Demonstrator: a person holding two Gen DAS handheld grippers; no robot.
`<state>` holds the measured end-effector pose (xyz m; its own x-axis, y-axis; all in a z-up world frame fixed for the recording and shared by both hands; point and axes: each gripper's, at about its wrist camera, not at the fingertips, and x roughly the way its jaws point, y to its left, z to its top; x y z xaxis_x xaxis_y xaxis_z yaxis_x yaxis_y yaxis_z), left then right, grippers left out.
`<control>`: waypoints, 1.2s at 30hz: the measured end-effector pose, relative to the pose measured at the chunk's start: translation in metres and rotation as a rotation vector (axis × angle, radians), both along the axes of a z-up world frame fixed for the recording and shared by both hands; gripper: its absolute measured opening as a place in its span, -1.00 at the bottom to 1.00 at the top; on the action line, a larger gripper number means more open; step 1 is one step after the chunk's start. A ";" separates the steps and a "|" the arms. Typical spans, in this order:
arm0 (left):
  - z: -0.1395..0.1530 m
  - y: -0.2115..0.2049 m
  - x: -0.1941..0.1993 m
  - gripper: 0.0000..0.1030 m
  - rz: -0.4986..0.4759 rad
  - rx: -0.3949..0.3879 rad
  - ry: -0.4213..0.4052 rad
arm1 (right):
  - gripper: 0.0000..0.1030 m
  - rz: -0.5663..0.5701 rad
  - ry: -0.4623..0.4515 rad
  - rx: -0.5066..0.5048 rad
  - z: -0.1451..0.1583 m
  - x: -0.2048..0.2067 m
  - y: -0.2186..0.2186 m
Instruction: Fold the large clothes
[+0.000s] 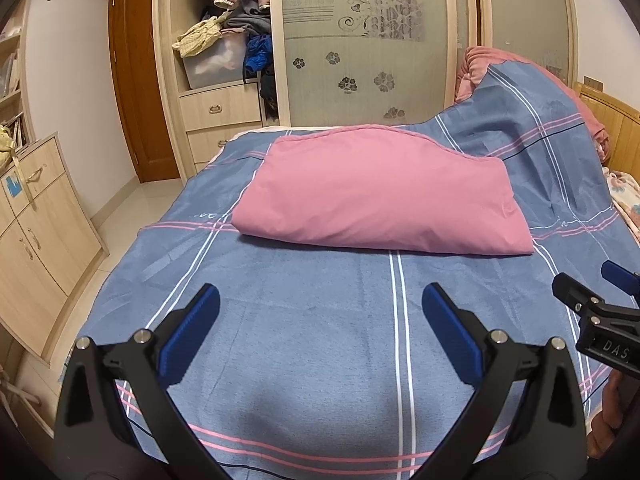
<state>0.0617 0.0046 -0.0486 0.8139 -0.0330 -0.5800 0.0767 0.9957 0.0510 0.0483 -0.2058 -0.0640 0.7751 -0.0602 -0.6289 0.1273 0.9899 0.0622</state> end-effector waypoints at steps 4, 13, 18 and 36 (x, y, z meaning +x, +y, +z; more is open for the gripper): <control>-0.001 -0.002 0.000 0.96 0.000 0.014 0.001 | 0.97 0.002 -0.001 -0.001 0.000 0.000 0.000; -0.002 -0.004 0.000 0.96 -0.011 0.007 0.002 | 0.97 0.001 0.000 -0.002 0.000 -0.001 -0.002; -0.002 -0.002 0.000 0.96 -0.007 0.002 0.006 | 0.97 -0.002 0.001 0.001 0.001 -0.001 -0.003; -0.006 0.000 0.007 0.96 0.000 -0.013 0.015 | 0.97 -0.002 0.007 0.008 -0.003 0.001 0.002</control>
